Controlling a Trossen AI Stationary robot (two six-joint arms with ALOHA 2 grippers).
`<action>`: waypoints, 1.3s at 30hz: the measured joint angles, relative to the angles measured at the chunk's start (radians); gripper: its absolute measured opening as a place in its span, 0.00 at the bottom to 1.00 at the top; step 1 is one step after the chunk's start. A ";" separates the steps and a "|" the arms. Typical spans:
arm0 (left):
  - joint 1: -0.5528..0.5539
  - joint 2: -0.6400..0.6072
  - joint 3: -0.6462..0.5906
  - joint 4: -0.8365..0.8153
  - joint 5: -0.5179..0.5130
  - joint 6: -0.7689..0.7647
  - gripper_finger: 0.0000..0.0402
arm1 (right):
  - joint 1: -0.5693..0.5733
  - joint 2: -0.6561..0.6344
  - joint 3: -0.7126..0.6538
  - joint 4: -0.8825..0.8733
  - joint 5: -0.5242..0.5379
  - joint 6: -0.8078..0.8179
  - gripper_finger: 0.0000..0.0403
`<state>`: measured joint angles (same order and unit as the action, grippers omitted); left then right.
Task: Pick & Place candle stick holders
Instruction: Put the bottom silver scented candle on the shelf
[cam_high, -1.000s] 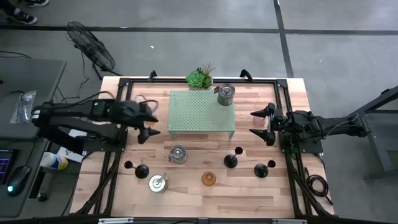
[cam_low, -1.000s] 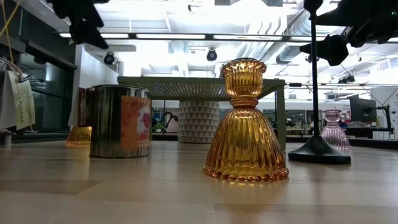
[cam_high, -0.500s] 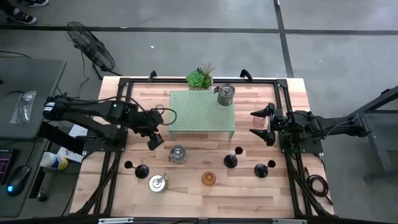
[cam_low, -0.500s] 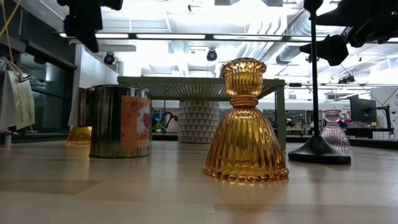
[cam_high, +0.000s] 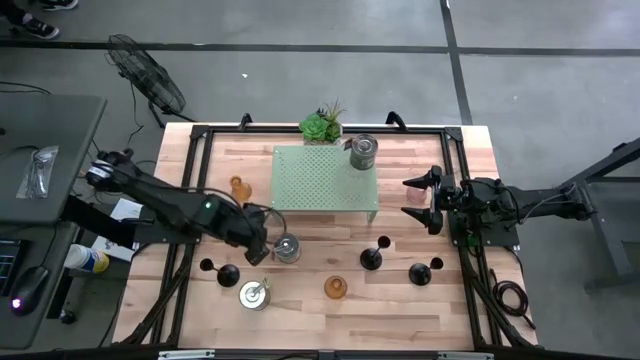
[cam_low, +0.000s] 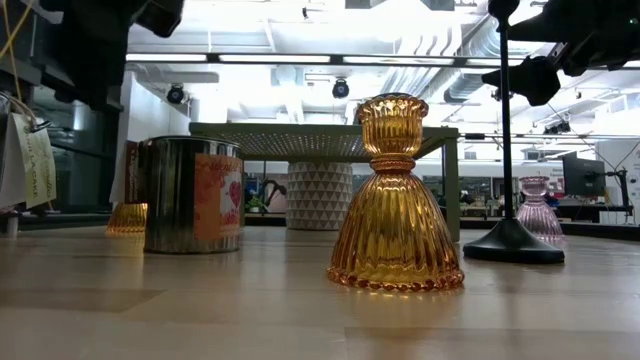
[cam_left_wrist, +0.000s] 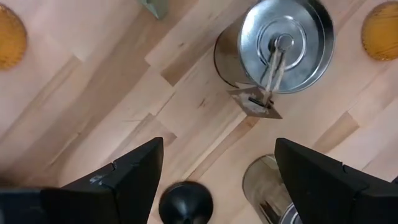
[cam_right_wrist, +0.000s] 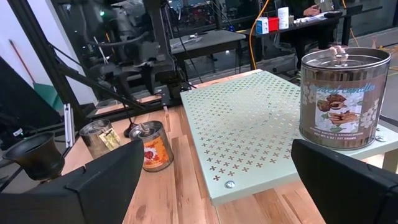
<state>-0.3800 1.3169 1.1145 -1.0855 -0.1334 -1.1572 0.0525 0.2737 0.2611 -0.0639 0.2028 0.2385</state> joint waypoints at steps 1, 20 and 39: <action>-0.005 0.010 0.000 0.008 -0.001 -0.008 0.75 | 0.000 0.000 0.000 0.000 0.000 0.000 0.99; -0.164 0.087 0.000 0.171 0.216 0.408 0.75 | 0.000 0.000 0.000 0.000 0.000 0.000 0.99; -0.430 0.069 -0.001 0.177 0.025 0.701 0.97 | 0.000 0.000 0.000 0.000 0.000 0.000 0.99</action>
<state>-0.8102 1.3863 1.1134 -0.9085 -0.1080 -0.4559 0.0525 0.2737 0.2611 -0.0639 0.2028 0.2386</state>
